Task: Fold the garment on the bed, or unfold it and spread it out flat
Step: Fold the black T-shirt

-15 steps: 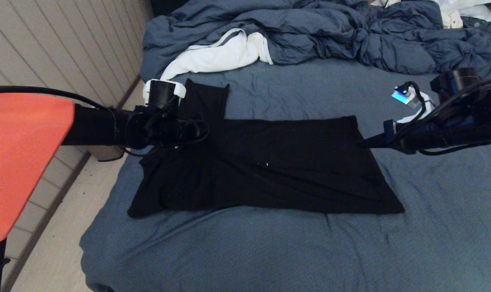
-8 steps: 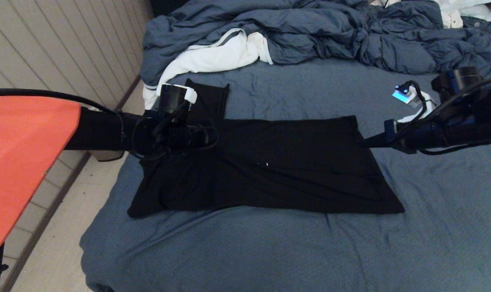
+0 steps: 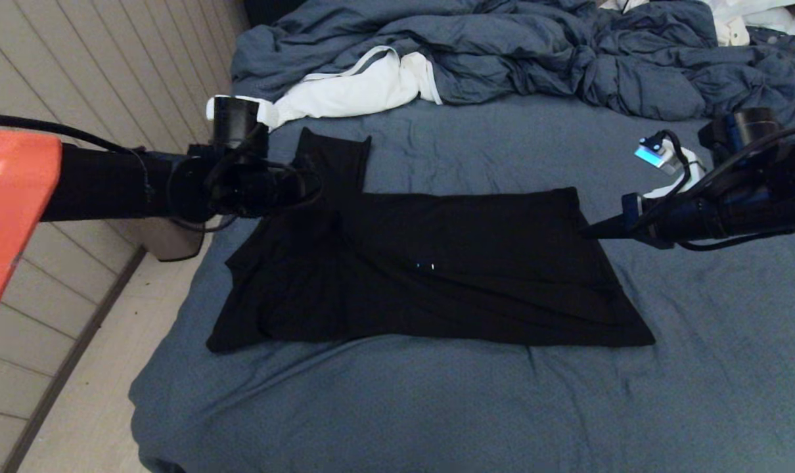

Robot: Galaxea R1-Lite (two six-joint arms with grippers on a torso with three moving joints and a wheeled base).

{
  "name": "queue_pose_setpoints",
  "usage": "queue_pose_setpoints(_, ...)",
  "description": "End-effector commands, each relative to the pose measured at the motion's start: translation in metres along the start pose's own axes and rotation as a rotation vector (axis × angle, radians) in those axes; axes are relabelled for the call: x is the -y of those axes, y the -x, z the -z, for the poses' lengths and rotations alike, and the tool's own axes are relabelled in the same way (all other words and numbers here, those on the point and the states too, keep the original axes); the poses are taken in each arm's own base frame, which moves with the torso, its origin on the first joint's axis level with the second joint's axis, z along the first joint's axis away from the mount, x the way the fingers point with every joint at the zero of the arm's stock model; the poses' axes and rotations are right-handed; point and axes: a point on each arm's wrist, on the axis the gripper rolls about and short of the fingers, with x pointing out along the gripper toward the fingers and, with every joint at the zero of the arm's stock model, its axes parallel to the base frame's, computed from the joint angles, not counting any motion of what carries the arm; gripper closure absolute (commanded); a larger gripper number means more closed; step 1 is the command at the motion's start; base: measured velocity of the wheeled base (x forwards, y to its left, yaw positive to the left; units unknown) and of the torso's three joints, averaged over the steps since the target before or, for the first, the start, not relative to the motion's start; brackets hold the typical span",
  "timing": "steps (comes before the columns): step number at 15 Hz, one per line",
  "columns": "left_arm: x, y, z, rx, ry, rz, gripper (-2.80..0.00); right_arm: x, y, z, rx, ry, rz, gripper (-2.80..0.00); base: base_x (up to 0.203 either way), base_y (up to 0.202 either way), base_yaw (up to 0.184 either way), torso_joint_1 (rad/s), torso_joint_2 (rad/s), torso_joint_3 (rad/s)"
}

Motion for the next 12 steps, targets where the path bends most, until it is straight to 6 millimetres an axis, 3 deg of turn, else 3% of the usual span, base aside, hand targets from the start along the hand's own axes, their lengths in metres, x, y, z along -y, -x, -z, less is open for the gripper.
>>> queue_pose_setpoints(1,0.000,0.013,-0.016,0.046,0.011,0.006,0.00,0.000,0.000,0.000,-0.002,-0.002,-0.004,0.00,0.000,0.000,0.000,0.000,0.00,0.000)
queue_pose_setpoints(7,-0.002,0.016,-0.010,-0.027,0.002,-0.038,0.00,-0.003,-0.006,0.001,-0.019,-0.002,-0.011,0.00,0.000,0.000,0.000,0.000,0.00,0.000)
queue_pose_setpoints(12,-0.008,0.030,0.035,-0.246,0.004,-0.118,0.00,-0.009,-0.032,0.012,-0.129,-0.003,0.078,0.00,0.000,0.000,0.000,0.000,0.00,0.000)
